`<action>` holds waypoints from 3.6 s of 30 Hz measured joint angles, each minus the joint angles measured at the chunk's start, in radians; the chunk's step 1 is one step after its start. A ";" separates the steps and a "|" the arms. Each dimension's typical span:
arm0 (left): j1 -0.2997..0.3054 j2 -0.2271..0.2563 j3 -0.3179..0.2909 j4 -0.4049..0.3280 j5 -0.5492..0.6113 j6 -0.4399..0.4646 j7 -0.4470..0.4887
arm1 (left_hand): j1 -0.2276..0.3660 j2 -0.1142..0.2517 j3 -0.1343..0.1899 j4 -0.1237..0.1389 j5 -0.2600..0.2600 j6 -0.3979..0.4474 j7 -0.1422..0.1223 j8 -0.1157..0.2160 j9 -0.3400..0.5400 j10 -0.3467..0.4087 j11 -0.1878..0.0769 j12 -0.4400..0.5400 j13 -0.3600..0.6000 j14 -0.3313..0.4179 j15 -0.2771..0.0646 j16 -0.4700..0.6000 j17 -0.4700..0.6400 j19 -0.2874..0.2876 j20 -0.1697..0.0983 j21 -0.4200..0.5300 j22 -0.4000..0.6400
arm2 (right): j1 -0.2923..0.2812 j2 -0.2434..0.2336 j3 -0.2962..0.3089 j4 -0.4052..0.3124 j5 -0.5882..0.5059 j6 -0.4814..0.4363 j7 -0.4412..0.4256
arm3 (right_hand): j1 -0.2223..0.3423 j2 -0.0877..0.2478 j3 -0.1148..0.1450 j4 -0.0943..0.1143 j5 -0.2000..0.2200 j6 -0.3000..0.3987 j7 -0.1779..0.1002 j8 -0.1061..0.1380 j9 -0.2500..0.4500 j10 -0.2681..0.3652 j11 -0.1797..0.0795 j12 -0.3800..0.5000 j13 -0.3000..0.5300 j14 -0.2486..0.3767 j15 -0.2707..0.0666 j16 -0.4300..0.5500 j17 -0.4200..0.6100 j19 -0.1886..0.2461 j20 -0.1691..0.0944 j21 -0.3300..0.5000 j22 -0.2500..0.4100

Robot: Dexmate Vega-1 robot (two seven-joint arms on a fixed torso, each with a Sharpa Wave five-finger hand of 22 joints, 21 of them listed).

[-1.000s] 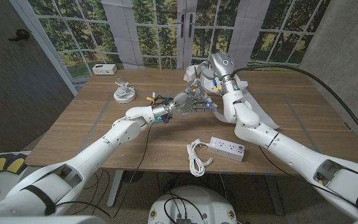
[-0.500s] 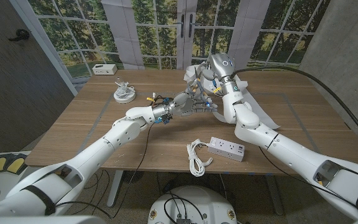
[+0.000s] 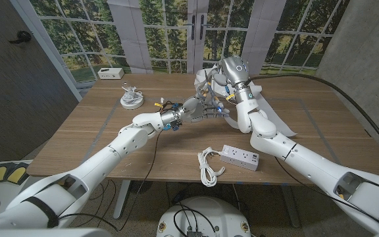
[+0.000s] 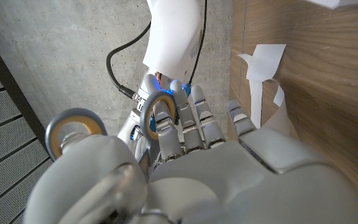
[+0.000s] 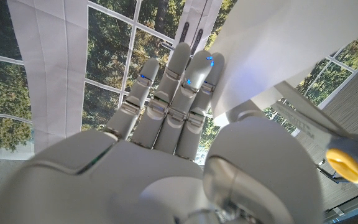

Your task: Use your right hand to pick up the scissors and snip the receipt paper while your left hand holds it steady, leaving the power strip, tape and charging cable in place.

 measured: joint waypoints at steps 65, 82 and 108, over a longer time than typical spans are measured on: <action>0.004 -0.007 -0.018 0.023 -0.006 -0.029 -0.010 | 0.004 -0.004 -0.004 0.004 0.000 0.002 -0.002 -0.006 0.002 -0.004 -0.003 0.012 -0.008 0.005 -0.005 -0.007 0.000 0.000 0.000 0.000 0.000 | -0.034 -0.020 0.033 -0.026 0.019 0.049 -0.018 | 0.007 0.017 -0.016 0.000 -0.044 -0.010 0.000 -0.016 -0.003 -0.012 -0.005 0.029 -0.014 0.001 -0.001 -0.014 0.010 0.000 0.000 0.000 0.000; -0.002 -0.009 -0.018 0.034 -0.006 -0.031 -0.015 | -0.003 -0.011 -0.004 0.004 0.000 0.001 -0.001 -0.006 0.002 -0.004 -0.002 0.011 -0.011 0.005 -0.005 -0.007 0.000 0.000 0.000 0.000 0.000 | -0.042 -0.030 0.042 -0.028 0.023 0.076 -0.037 | 0.013 0.116 -0.087 0.031 -0.249 -0.198 -0.033 -0.125 0.022 -0.136 -0.039 0.062 0.054 -0.034 -0.010 -0.006 0.056 -0.065 -0.043 0.000 0.010; -0.010 -0.018 -0.016 0.048 -0.006 -0.025 -0.019 | -0.003 -0.011 -0.004 0.004 0.000 0.002 -0.002 -0.005 0.002 -0.005 -0.002 0.022 -0.012 0.005 -0.005 -0.011 0.001 0.000 0.000 0.000 0.000 | -0.051 -0.046 0.057 -0.032 0.034 0.108 -0.028 | 0.025 0.127 -0.078 0.040 -0.330 -0.195 -0.037 -0.148 0.031 -0.139 -0.035 0.070 0.046 -0.042 -0.008 -0.006 0.065 -0.070 -0.048 0.008 0.009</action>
